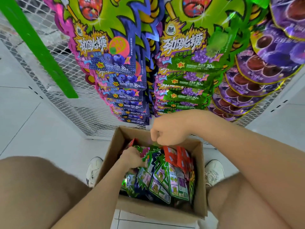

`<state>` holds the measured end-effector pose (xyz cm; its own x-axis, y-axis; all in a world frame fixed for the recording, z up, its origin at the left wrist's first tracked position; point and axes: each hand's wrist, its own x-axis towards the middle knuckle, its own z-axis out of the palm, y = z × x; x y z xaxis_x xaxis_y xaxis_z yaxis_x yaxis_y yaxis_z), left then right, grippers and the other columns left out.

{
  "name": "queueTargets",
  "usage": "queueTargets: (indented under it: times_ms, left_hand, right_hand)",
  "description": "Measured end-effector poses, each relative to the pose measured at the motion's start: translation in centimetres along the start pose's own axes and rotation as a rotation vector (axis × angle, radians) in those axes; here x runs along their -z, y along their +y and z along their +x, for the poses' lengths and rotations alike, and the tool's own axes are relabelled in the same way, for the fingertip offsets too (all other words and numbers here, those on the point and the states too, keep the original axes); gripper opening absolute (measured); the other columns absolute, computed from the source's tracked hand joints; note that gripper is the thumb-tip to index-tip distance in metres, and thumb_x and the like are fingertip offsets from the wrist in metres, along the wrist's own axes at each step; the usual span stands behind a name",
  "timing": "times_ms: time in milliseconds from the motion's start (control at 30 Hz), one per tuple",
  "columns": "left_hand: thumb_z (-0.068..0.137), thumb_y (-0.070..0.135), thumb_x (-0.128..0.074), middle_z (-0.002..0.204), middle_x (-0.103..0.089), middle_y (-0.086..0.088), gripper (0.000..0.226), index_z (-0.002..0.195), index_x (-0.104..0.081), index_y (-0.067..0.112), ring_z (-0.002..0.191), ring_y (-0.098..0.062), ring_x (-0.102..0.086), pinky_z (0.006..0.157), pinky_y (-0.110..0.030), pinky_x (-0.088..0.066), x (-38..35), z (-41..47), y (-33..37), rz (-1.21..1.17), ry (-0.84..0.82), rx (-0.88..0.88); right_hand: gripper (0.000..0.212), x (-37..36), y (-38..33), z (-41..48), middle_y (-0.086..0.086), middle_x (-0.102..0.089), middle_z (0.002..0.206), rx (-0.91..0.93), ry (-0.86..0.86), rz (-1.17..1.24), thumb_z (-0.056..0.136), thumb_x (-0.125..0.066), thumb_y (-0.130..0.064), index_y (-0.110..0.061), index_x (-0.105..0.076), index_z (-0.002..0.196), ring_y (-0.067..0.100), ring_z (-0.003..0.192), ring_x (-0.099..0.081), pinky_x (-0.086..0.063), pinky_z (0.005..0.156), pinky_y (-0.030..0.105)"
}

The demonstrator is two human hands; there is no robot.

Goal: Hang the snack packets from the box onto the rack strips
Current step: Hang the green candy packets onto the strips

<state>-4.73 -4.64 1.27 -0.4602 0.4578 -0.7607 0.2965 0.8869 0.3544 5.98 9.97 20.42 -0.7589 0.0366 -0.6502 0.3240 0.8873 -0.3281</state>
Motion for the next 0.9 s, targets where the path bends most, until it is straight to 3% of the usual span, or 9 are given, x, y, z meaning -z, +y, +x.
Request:
queueTargets:
  times_ms: [67, 133, 200, 300, 400, 467, 600, 733, 900]
  left_hand:
    - [0.086, 0.011, -0.086, 0.108, -0.061, -0.013, 0.053, 0.129, -0.058, 0.001, 0.079, -0.032, -0.076, 0.072, -0.045, -0.067, 1.8, -1.7, 2.2, -0.136, -0.037, -0.007]
    - [0.088, -0.003, -0.079, 0.104, -0.065, -0.016, 0.057, 0.136, -0.05, -0.005, 0.067, -0.031, -0.078, 0.068, -0.043, -0.067, 3.7, -3.5, 4.2, -0.273, -0.058, -0.04]
    - [0.084, -0.008, -0.078, 0.097, -0.073, -0.021, 0.06, 0.137, -0.049, -0.007, 0.071, -0.033, -0.079, 0.073, -0.045, -0.067, 5.8, -5.4, 5.7, -0.342, -0.045, -0.091]
    - [0.079, -0.013, -0.077, 0.083, -0.076, -0.028, 0.062, 0.132, -0.046, -0.01, 0.069, -0.035, -0.078, 0.063, -0.041, -0.066, 8.7, -8.2, 7.0, -0.425, 0.032, -0.193]
    - [0.088, -0.01, -0.072, 0.088, -0.076, -0.032, 0.047, 0.13, -0.051, -0.014, 0.074, -0.034, -0.08, 0.062, -0.041, -0.066, 10.8, -11.1, 7.6, -0.583, 0.029, -0.245]
    - [0.099, 0.014, -0.072, 0.098, -0.076, -0.029, 0.031, 0.121, -0.059, -0.003, 0.071, -0.032, -0.079, 0.065, -0.044, -0.067, 11.5, -12.7, 7.8, -0.569, 0.096, -0.254]
    - [0.096, 0.074, -0.05, 0.077, -0.056, -0.01, 0.063, 0.091, -0.067, 0.013, 0.067, -0.025, -0.06, 0.062, -0.032, -0.054, 13.8, -15.5, 6.8, -0.15, 0.326, -0.32]
    - [0.1, 0.056, -0.063, 0.061, -0.045, 0.008, 0.048, 0.065, -0.064, 0.022, 0.061, -0.017, -0.04, 0.058, -0.029, -0.029, 15.5, -17.6, 5.4, -0.177, 0.344, -0.565]
    - [0.105, 0.037, -0.062, 0.065, -0.042, 0.006, 0.04, 0.084, -0.068, 0.003, 0.06, -0.009, -0.038, 0.061, -0.029, -0.03, 17.7, -20.5, 6.1, -0.23, 0.511, -0.797]
  right_hand:
    - [0.04, 0.2, -0.2, 0.0, 0.036, -0.058, 0.128, -0.008, 0.007, 0.033, 0.095, -0.052, -0.004, 0.014, -0.057, 0.13, 0.052, 0.116, -0.057, -0.051, 0.093, 0.065]
    - [0.025, 0.2, -0.1, 0.3, 0.032, -0.068, 0.093, 0.007, 0.032, -0.024, 0.096, -0.06, -0.01, 0.014, -0.067, 0.1, 0.049, 0.085, -0.066, -0.057, 0.071, 0.056]
    - [0.046, 0.3, -0.5, 0.3, 0.011, -0.051, 0.06, -0.013, 0.034, -0.045, 0.094, -0.073, -0.037, -0.006, -0.053, 0.066, 0.028, 0.055, -0.049, -0.04, 0.056, 0.035]
    - [0.067, 0.4, -1.3, 0.2, 0.003, -0.054, 0.054, -0.07, 0.036, -0.005, 0.073, -0.078, -0.074, -0.015, -0.051, 0.059, 0.02, 0.051, -0.053, -0.038, 0.052, 0.025]
    - [0.038, 0.5, -1.3, 0.2, 0.003, -0.062, 0.057, -0.027, 0.205, 0.077, 0.079, -0.079, -0.038, -0.003, -0.065, 0.075, 0.022, 0.055, -0.057, -0.044, 0.053, 0.029]
    - [0.01, 1.0, -1.0, -0.4, 0.005, -0.048, 0.059, 0.002, 0.312, 0.078, 0.08, -0.064, -0.008, 0.002, -0.063, 0.082, 0.024, 0.057, -0.043, -0.033, 0.051, 0.031]
    - [0.016, 2.1, -0.3, -2.4, 0.01, -0.035, 0.063, 0.048, 0.401, 0.114, 0.077, -0.058, 0.002, -0.002, -0.043, 0.074, 0.021, 0.054, -0.032, -0.023, 0.051, 0.033]
    - [0.024, 2.8, -0.9, -4.4, 0.004, -0.036, 0.06, 0.012, 0.513, 0.289, 0.086, -0.067, 0.0, -0.006, -0.047, 0.074, 0.017, 0.05, -0.031, -0.024, 0.048, 0.03]
    - [0.026, 3.6, -3.4, -5.7, 0.001, -0.041, 0.058, 0.083, 0.865, 0.441, 0.092, -0.061, -0.026, -0.006, -0.055, 0.077, 0.012, 0.048, -0.033, -0.028, 0.051, 0.032]
